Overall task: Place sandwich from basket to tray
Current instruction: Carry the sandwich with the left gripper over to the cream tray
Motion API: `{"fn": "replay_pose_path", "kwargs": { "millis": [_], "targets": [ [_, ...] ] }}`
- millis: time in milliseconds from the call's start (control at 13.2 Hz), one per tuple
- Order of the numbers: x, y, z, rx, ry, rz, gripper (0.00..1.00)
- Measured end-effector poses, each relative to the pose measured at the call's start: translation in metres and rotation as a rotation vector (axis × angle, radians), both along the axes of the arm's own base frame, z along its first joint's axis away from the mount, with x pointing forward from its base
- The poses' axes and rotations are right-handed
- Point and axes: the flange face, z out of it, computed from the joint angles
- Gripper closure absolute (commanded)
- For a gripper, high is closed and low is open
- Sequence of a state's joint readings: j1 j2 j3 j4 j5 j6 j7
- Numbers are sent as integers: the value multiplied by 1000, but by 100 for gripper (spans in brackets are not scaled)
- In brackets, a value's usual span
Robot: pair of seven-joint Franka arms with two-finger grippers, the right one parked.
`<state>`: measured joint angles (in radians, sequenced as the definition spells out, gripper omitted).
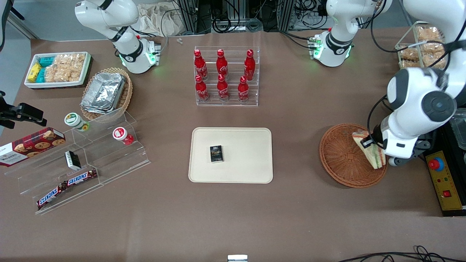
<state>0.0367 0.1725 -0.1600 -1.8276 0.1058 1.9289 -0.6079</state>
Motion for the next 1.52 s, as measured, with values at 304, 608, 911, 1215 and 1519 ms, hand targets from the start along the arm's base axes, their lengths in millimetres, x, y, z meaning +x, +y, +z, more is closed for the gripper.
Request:
{"fn": "replay_pose_path", "kwargs": {
  "millis": [304,608,911,1215,1519],
  "targets": [
    [-2,-117,70,-48,-8,-196,100],
    [-9,-211,30,-104,56,-370,100],
    [-14,-277,-41,-142,90,-476,100],
    [-28,-341,-115,-114,36,-495,100],
    [-24,-353,-170,-124,39,-464,100]
  ]
}}
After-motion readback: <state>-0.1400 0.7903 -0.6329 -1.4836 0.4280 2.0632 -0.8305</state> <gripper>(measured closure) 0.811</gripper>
